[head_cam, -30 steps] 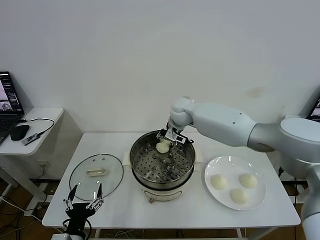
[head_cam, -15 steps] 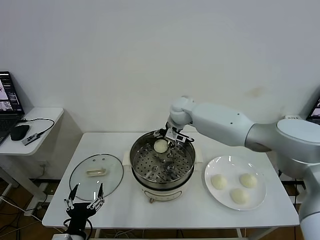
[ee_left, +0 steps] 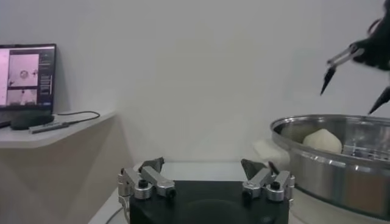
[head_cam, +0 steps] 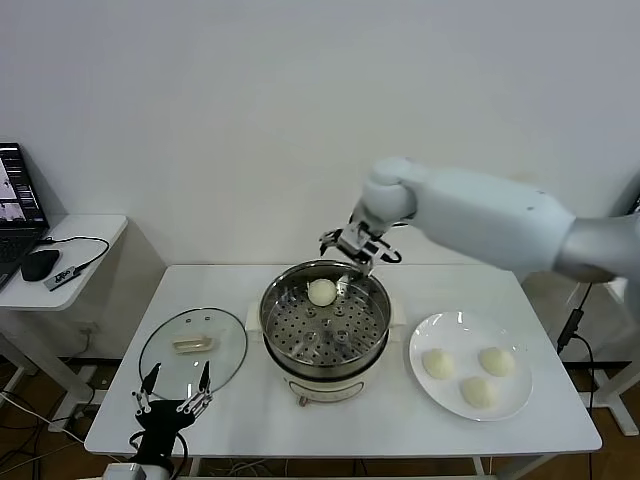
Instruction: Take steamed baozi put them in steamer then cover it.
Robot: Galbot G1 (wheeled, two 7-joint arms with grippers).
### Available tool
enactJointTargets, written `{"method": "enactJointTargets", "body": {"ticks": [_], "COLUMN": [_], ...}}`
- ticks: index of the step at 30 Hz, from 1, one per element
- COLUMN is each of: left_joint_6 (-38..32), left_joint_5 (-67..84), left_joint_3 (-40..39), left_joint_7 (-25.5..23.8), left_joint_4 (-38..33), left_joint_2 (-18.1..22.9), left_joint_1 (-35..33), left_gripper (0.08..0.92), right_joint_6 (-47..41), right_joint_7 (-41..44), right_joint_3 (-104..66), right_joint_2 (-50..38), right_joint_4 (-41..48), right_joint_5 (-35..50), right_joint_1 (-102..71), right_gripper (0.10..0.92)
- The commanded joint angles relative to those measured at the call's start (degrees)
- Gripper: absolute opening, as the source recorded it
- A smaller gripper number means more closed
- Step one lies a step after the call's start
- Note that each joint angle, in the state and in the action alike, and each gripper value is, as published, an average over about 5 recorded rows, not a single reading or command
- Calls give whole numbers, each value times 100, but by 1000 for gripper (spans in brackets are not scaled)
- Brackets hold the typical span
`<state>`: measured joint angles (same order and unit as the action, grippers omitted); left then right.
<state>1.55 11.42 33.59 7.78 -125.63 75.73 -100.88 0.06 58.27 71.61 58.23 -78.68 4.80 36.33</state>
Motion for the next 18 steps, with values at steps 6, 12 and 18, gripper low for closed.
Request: {"method": "enactJointTargets", "body": {"ticks": [6, 12, 18], "left_joint_6": [67, 79, 81], "left_joint_5": [33, 19, 16], "left_joint_3": [-23, -21, 17], "left_joint_7": [-5, -13, -5], "left_joint_4": [-64, -56, -13], "left_joint_2": [-136, -190, -210], "left_joint_1": [56, 42, 24], "left_gripper": [823, 823, 823], "right_joint_6": [-2235, -2121, -1968], "right_joint_7": [213, 257, 263], "right_joint_3": [203, -564, -1747], "right_joint_2": [-3069, -3631, -3843], "right_joint_4": [-1943, -1953, -1686], "right_joint_5": [615, 220, -440], "right_joint_1": [307, -884, -2694], "right_gripper": [823, 823, 823]}}
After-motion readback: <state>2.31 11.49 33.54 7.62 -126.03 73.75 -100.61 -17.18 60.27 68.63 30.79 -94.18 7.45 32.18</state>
